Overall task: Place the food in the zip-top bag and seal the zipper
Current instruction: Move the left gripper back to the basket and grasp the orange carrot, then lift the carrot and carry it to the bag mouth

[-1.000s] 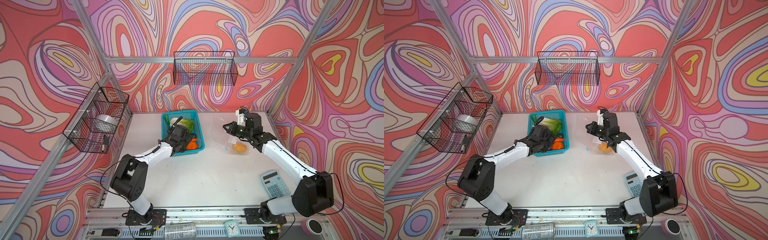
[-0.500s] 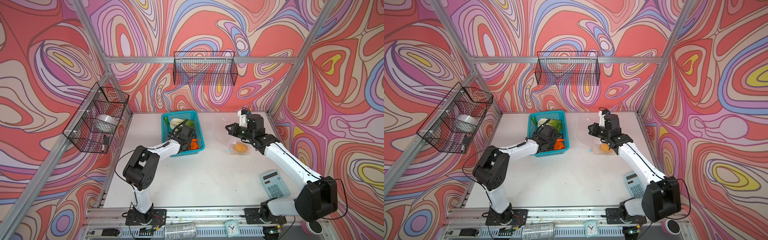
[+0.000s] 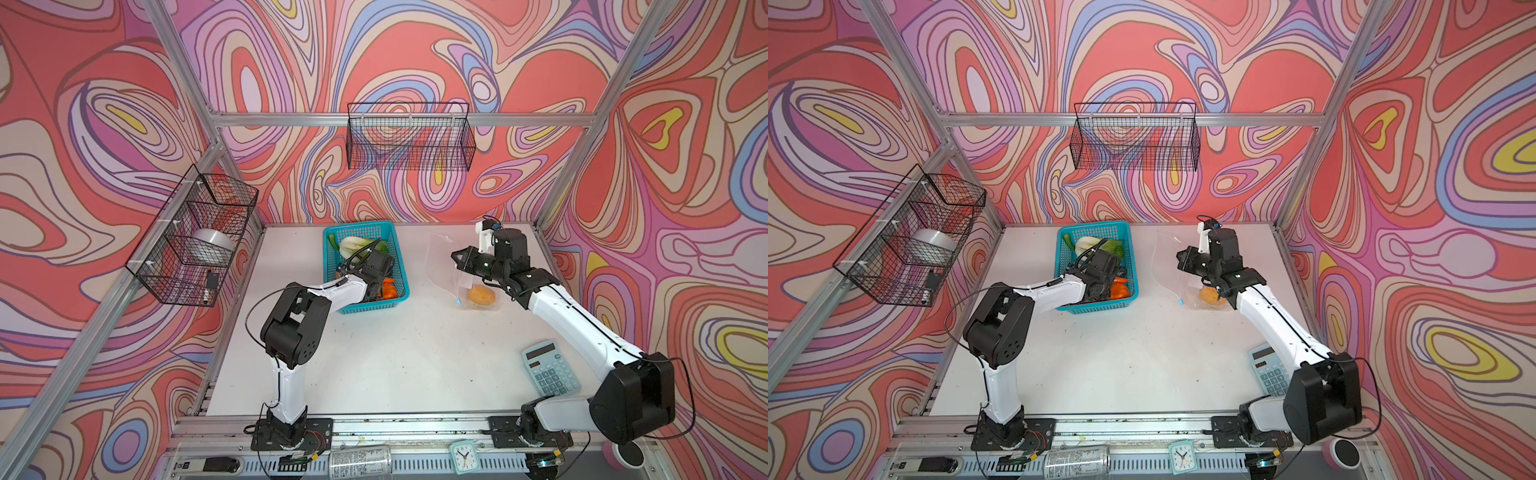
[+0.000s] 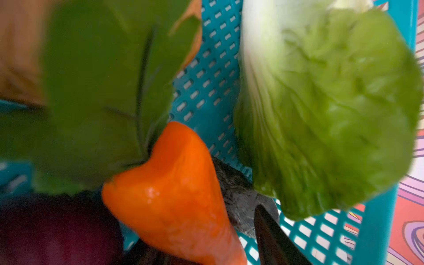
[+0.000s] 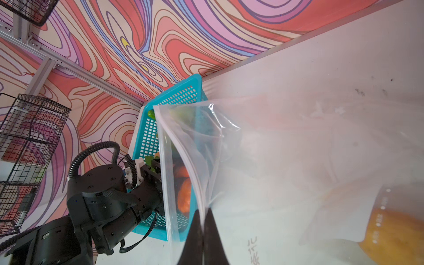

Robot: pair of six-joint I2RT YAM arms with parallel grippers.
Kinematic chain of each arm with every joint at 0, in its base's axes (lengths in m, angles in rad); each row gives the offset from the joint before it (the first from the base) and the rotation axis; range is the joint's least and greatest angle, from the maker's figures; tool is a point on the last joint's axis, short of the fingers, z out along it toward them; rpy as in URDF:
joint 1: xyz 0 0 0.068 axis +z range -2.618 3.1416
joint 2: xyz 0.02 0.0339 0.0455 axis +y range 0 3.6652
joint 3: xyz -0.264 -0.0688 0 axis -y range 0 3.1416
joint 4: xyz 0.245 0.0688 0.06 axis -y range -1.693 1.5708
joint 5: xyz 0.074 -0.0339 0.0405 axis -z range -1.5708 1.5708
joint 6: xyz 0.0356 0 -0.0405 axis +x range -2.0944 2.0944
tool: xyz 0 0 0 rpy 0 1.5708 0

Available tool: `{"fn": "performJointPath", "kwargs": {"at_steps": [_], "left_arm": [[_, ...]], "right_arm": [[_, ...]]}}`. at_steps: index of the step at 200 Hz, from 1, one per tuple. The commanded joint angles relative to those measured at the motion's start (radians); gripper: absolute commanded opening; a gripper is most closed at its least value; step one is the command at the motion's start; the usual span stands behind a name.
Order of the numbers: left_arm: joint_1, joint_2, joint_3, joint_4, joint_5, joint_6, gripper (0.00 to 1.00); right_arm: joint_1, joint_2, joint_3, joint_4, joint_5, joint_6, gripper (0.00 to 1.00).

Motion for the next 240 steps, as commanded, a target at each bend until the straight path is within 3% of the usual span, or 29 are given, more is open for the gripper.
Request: {"fn": "performJointPath", "kwargs": {"at_steps": [1,51,126,179,208,240], "left_arm": [[0.012,0.037,0.013,0.03,0.005,0.048,0.6],[0.011,0.0,-0.031,0.082,0.014,0.074,0.32],[-0.008,-0.115,-0.1,0.13,-0.016,0.141,0.27],[-0.008,-0.278,-0.207,0.185,-0.037,0.234,0.26],[-0.008,-0.384,-0.28,0.292,-0.015,0.368,0.23],[-0.008,-0.469,-0.259,0.274,0.007,0.523,0.22]], "right_arm": [[0.005,-0.027,-0.004,-0.015,0.016,-0.013,0.0],[0.005,-0.031,-0.01,-0.012,0.018,-0.007,0.0],[0.005,-0.02,-0.007,-0.001,0.008,0.006,0.0],[0.004,-0.019,-0.003,-0.002,0.012,0.006,0.0],[0.004,-0.014,0.005,0.001,0.009,0.006,0.0],[0.005,-0.003,0.011,0.008,-0.001,0.007,0.0]]}}
